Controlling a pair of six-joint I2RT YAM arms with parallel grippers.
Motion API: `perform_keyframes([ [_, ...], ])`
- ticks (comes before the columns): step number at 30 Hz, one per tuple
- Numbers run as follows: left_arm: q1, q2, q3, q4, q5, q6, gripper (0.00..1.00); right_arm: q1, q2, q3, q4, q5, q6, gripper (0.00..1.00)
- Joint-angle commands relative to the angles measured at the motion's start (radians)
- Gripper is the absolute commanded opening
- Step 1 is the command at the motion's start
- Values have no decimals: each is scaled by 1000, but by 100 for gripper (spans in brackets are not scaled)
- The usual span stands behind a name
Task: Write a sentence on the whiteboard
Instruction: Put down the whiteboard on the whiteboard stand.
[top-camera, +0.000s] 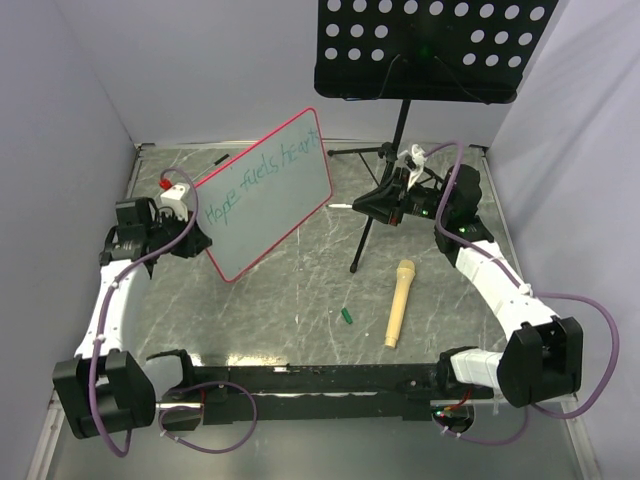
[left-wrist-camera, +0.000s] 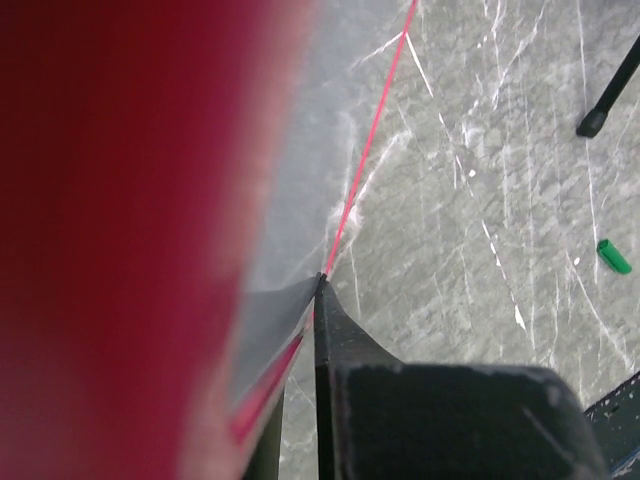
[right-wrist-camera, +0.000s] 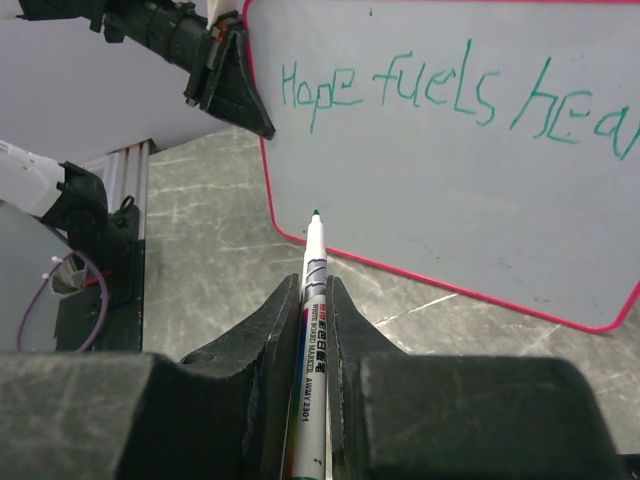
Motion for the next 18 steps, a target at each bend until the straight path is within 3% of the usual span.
perform_keyframes([
  [1, 19, -89, 6, 125, 11, -37, 1, -10, 9, -5, 66, -32, 22, 0],
  [7, 25, -158, -57, 276, 48, -96, 1, -12, 21, -4, 61, -31, 22, 0],
  [18, 25, -234, -83, 333, -10, -48, 1, -13, 52, -4, 66, -35, 26, 0],
])
